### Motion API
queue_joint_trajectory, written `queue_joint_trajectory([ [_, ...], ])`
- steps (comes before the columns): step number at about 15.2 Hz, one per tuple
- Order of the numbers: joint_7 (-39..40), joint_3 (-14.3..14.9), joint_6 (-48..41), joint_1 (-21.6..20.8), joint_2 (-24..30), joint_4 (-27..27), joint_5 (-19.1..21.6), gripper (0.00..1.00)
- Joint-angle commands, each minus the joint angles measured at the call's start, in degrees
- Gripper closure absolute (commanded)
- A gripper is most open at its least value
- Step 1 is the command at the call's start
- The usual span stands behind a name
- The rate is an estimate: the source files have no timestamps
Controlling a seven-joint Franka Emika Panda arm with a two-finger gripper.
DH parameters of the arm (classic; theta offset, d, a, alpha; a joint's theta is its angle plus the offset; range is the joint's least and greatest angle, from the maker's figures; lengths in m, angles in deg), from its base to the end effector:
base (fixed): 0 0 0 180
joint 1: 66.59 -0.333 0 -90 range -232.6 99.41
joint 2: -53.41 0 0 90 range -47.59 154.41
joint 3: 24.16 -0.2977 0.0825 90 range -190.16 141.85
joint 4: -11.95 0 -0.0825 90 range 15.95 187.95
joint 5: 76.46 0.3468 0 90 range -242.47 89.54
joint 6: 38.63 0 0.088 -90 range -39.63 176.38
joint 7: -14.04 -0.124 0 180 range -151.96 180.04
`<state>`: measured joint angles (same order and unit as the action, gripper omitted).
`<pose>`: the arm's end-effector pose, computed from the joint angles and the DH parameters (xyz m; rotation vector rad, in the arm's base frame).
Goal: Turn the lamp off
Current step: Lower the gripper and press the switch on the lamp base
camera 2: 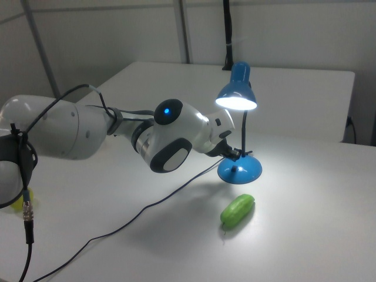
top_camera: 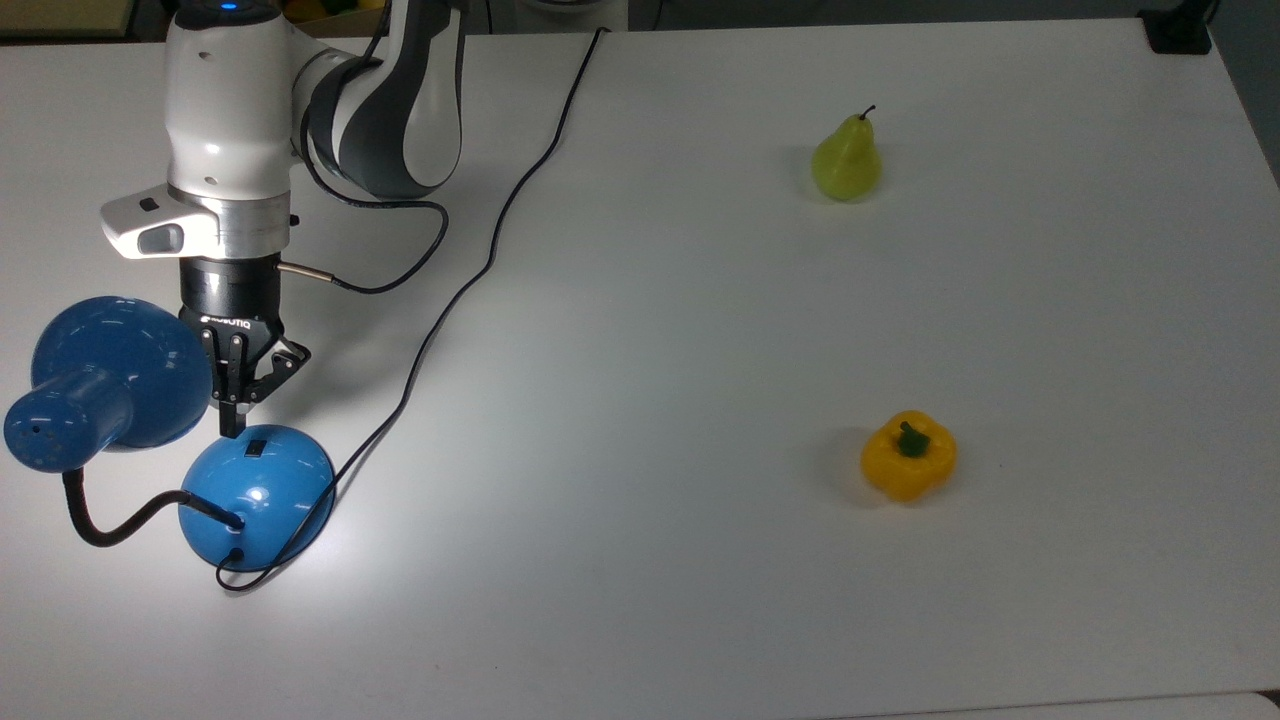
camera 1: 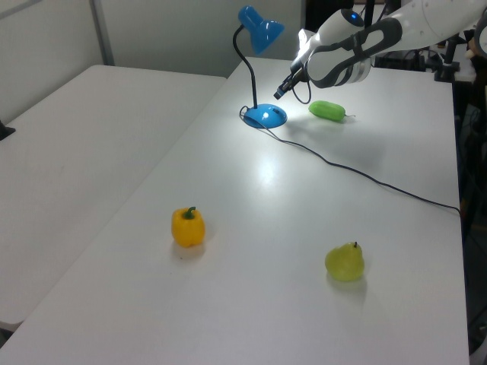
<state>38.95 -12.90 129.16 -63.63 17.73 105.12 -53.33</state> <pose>0.6852 -0.1711 0.3377 2.8429 -0.1426 1.0285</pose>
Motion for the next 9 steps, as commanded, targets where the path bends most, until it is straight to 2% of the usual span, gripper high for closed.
queue_joint_trajectory([
  [1,0.05,0.17,1.85,-0.15,-2.55,-2.82,1.56,1.0],
  [9,0.14,0.08,4.66,-0.15,-4.4,-2.82,1.65,1.0],
])
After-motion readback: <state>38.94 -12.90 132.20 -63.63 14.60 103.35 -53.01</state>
